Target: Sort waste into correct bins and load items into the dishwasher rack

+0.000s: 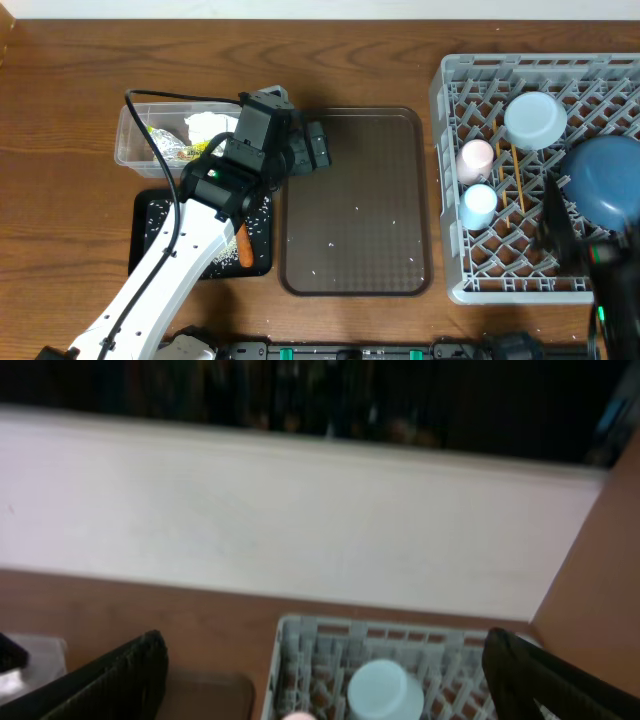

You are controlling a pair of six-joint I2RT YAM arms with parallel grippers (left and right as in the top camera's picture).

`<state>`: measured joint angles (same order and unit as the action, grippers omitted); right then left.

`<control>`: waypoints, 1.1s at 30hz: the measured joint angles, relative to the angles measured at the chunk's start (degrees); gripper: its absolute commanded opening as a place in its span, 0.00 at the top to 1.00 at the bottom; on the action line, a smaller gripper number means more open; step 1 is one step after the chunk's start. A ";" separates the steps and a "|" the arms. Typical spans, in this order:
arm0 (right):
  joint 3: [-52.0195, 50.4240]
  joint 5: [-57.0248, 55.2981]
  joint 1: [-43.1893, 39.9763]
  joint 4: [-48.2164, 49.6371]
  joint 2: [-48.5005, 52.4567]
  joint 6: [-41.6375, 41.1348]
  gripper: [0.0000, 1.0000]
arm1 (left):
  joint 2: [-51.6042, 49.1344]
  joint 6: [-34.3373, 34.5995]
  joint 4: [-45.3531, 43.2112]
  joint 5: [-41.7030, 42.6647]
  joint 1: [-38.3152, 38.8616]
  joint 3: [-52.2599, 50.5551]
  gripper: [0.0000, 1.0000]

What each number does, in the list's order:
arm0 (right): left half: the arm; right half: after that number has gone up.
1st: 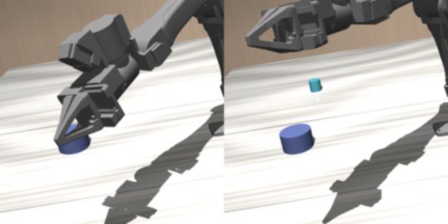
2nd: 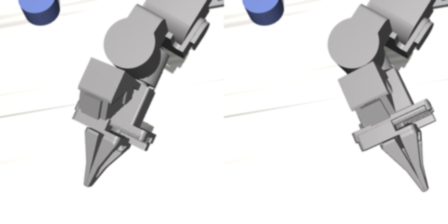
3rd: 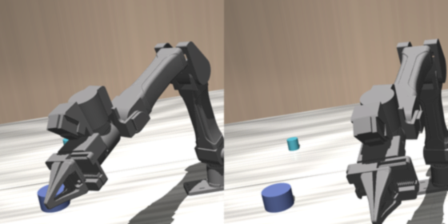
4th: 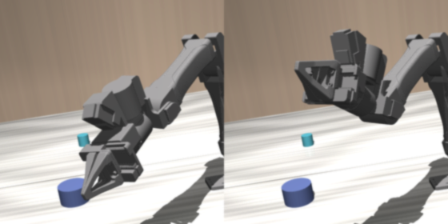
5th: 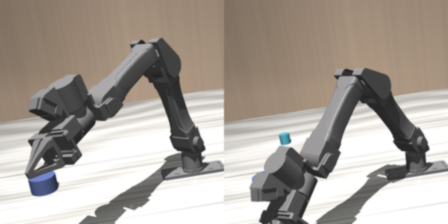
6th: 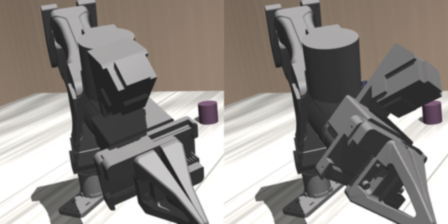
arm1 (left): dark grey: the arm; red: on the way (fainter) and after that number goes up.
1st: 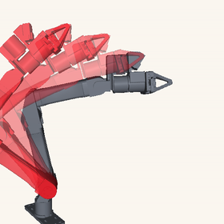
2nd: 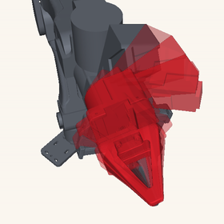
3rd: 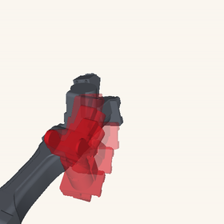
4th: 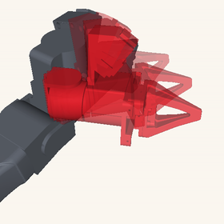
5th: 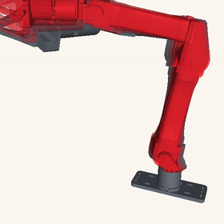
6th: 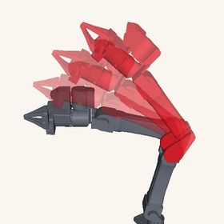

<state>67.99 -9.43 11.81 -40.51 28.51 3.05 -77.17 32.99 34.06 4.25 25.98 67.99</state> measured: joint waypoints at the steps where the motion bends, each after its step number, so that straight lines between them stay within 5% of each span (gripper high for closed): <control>1: -2.43 0.04 0.00 1.38 -3.34 -0.13 0.01 | 0.00 0.00 0.02 0.00 0.00 0.00 0.01; 9: -26.29 1.14 -2.43 15.58 -20.83 -0.39 0.01 | 0.00 0.00 0.00 0.00 0.00 0.00 0.01; 19: -55.93 8.22 -6.12 40.63 -27.08 -4.11 0.01 | 0.00 0.00 0.02 0.02 0.00 0.00 0.01; 27: -66.64 9.27 -7.13 44.61 -27.54 -9.33 0.01 | 0.00 0.00 0.02 0.02 0.00 0.00 0.01; 33: -67.45 9.49 -7.15 37.70 -27.71 -9.81 0.01 | 0.00 0.00 0.02 0.02 0.00 0.00 0.01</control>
<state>0.54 0.05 4.67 -2.81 0.80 -6.76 -77.17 32.99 34.09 4.27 25.98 67.99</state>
